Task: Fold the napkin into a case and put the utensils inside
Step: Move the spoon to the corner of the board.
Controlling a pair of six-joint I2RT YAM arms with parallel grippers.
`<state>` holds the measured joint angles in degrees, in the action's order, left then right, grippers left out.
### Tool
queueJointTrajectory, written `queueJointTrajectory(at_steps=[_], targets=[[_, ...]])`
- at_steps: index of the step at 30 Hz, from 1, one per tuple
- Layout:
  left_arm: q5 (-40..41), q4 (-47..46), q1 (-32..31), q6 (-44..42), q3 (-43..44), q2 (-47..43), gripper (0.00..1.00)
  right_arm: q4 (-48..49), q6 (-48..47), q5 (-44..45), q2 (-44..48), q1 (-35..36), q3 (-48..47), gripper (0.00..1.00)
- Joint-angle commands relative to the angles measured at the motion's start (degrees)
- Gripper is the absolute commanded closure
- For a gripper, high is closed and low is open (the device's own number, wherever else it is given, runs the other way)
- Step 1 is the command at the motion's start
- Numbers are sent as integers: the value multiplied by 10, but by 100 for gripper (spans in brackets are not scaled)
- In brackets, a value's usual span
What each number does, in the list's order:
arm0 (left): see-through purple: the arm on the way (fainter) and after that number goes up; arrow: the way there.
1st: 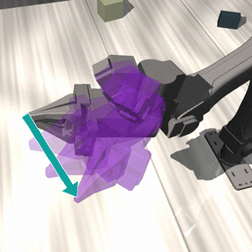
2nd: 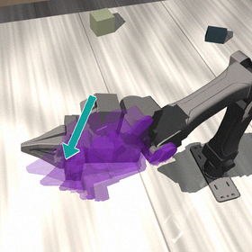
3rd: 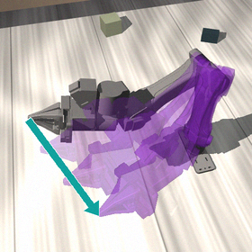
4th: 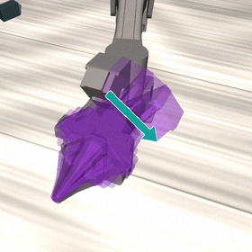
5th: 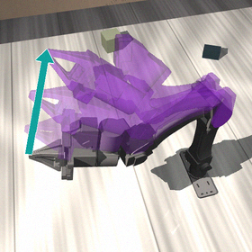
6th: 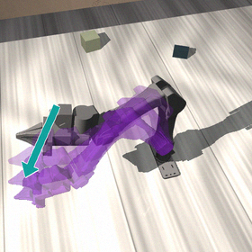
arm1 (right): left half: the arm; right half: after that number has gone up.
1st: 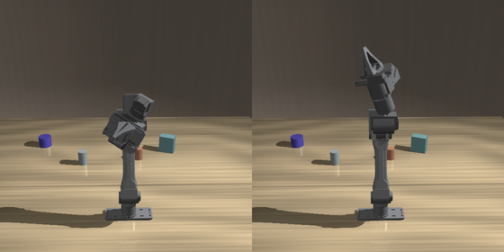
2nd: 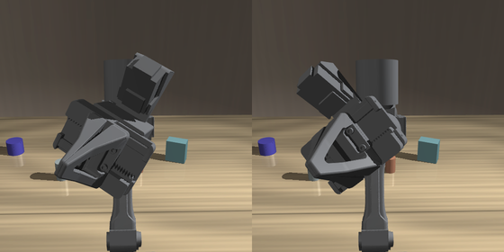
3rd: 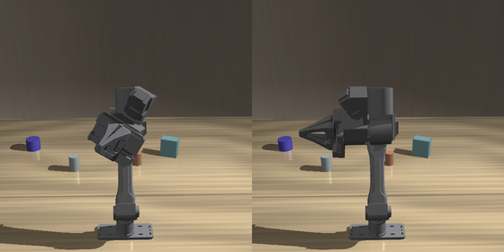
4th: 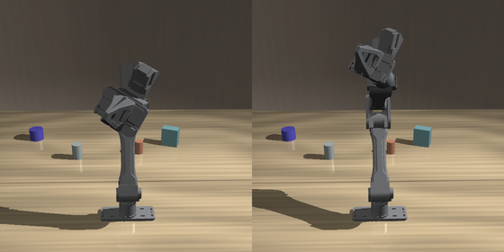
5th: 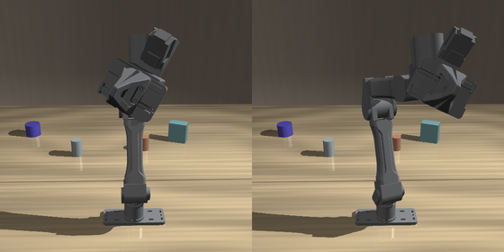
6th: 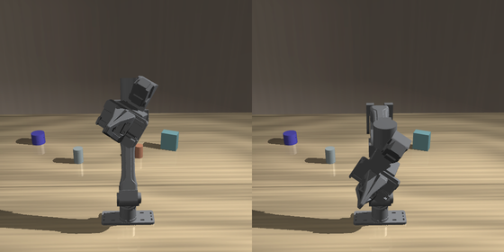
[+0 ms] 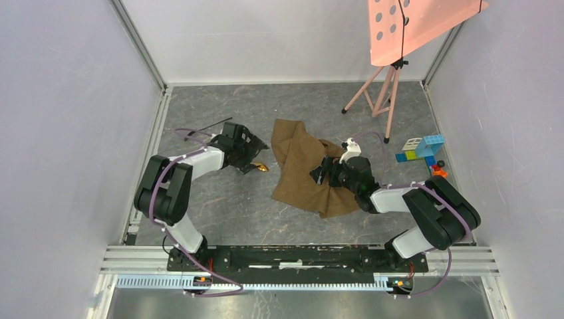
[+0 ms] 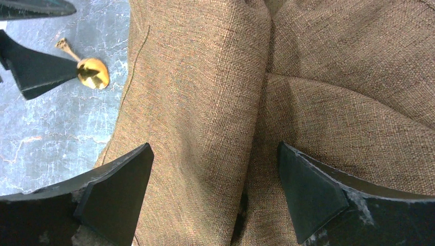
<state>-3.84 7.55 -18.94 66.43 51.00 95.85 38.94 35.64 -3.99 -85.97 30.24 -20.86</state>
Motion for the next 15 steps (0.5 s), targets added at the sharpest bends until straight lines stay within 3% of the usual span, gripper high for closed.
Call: queueJointTrajectory(at_steps=[1,12,15], targets=[[-44,-54,13,24,28,53,0,-11,-7,3,3,3,4,2],[-37,-253,151,69,42,155,1,-6,-6,6,7,3,9,2],[-22,-242,177,40,78,181,1,-7,-6,7,6,4,9,2]])
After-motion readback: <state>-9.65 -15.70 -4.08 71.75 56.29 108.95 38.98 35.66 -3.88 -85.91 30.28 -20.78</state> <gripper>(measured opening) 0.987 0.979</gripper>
